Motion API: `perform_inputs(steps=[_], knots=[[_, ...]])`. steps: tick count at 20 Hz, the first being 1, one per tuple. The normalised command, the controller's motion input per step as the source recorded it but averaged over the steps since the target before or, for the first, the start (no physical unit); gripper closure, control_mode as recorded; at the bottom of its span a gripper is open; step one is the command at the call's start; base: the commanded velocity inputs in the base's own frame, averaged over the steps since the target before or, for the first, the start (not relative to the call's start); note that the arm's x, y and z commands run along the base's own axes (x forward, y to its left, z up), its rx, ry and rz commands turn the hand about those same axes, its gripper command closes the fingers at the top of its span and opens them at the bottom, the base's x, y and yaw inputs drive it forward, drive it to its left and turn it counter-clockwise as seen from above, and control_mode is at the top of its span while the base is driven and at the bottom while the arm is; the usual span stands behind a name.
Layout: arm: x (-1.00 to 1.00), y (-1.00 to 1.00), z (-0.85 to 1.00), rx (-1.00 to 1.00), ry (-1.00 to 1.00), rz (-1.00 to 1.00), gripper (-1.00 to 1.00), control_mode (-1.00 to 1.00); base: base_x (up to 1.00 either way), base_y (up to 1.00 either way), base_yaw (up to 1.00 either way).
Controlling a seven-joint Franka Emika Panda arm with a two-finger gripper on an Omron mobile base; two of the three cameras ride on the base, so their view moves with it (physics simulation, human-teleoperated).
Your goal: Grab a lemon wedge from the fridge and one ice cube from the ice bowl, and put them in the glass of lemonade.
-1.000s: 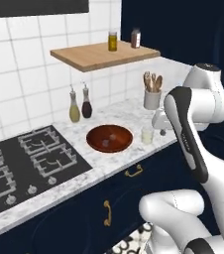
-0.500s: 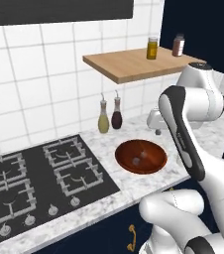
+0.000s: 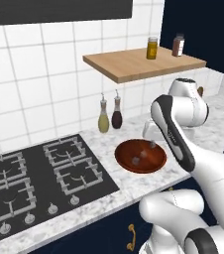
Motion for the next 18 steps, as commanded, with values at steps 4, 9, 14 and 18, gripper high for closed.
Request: perform_inputs(steps=[4,9,14,18], knots=[[0.20,0.02,-0.31,-0.04,-0.02,0.07,-1.00,-1.00,0.00,0.00,0.00],[0.19,0.19,-0.01,-0.07,-0.03,0.38,-1.00,-1.00,0.00,0.00,0.00],[0.85,0.10,0.00,-0.04,0.00,0.07,-1.00,-1.00,0.00,0.00,0.00],[1.00,0.04,-0.47,0.00,0.00,0.00,-1.00,-1.00,0.00,0.00,0.00]])
